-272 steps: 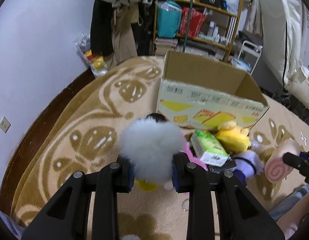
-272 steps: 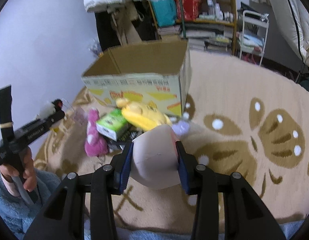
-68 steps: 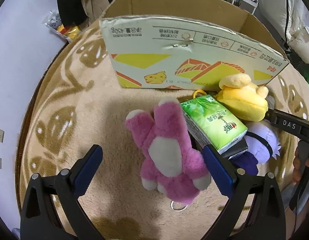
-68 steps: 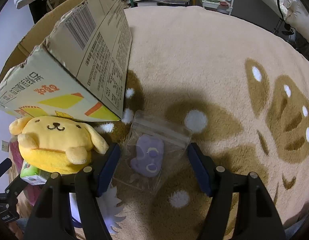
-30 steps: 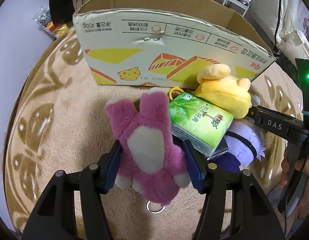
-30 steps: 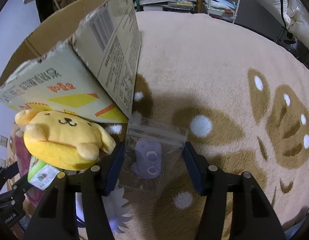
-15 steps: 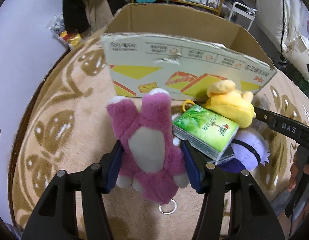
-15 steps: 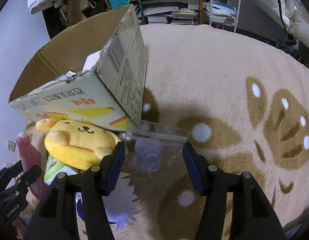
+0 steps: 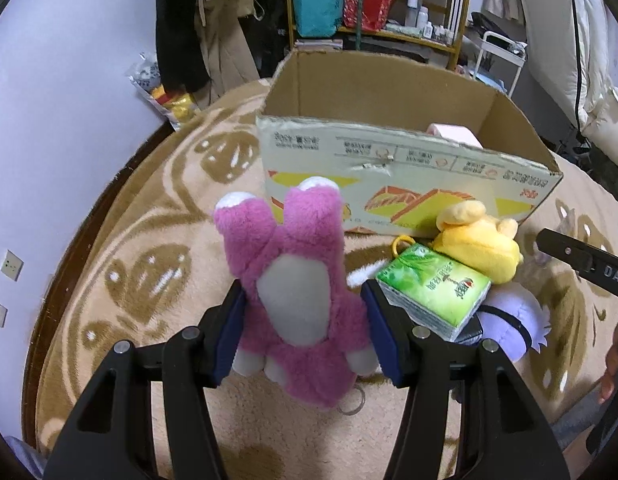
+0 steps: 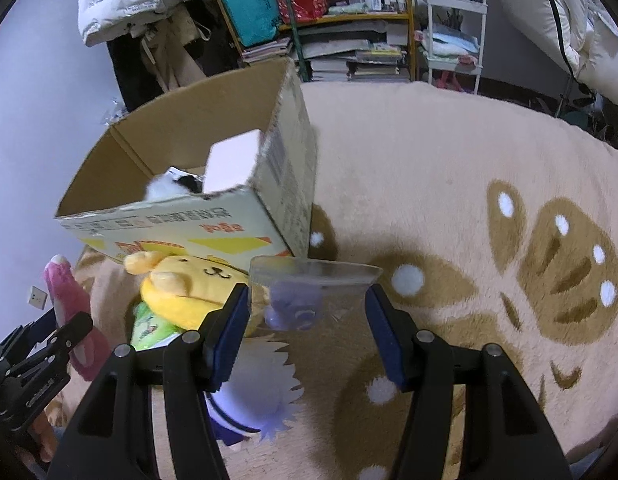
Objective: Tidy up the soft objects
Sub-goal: 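Lift the pink bunny with the left tool while the right tool carries the bag over the box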
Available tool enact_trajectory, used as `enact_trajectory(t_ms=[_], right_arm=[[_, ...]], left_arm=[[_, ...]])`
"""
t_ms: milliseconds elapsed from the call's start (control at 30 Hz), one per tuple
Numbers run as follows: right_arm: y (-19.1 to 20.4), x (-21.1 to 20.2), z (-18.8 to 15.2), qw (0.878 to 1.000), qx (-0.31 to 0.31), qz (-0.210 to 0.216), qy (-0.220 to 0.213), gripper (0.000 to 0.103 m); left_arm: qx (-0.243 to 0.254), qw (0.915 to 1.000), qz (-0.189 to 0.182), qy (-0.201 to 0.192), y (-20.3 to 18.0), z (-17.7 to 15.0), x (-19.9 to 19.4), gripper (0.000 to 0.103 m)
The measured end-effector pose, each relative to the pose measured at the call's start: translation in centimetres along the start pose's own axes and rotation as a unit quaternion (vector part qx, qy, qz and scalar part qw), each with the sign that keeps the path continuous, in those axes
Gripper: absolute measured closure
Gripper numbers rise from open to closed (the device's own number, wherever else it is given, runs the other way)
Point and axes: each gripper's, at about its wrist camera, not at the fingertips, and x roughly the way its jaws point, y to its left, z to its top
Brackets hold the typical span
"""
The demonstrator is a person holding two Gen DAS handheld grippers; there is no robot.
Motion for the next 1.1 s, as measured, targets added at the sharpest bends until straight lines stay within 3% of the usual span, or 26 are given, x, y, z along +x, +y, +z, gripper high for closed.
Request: enact_trajectory(t_ms=[200, 300, 500, 700, 867, 1100], right_arm=[[1.0, -2.7, 0.6, 0.998, -0.024, 0.017, -0.049, 0.041], [1.8, -4.4, 0.8, 0.995, -0.034, 0.030, -0.085, 0.041], [3.6, -7.0, 1.2, 0.985, -0.066, 0.031, -0.158, 0.041], [5.0, -8.7, 1.7, 0.971, -0.091, 0.016, -0.221, 0.041], [5.9, -9.0, 2.5, 0.963, -0.103, -0.003, -0.247, 0.041], [6.2, -9.0, 3.1, 0.953, -0.099, -0.003, -0.287, 0.041]], left_arm=[[-0.002, 0.9984, 0.019, -0.052, 0.3, 0.4, -1.6, 0.047], [-0.008, 0.9944, 0.033, -0.100, 0.4, 0.6, -3.1, 0.047], [-0.006, 0.9767, 0.063, -0.205, 0.0, 1.1, -6.3, 0.047], [0.007, 0.9603, 0.079, -0.268, -1.0, 1.9, -8.0, 0.047], [0.008, 0.9531, 0.085, -0.290, -1.4, 2.8, -8.3, 0.047], [0.004, 0.9530, 0.079, -0.293, -1.2, 4.3, -7.6, 0.047]])
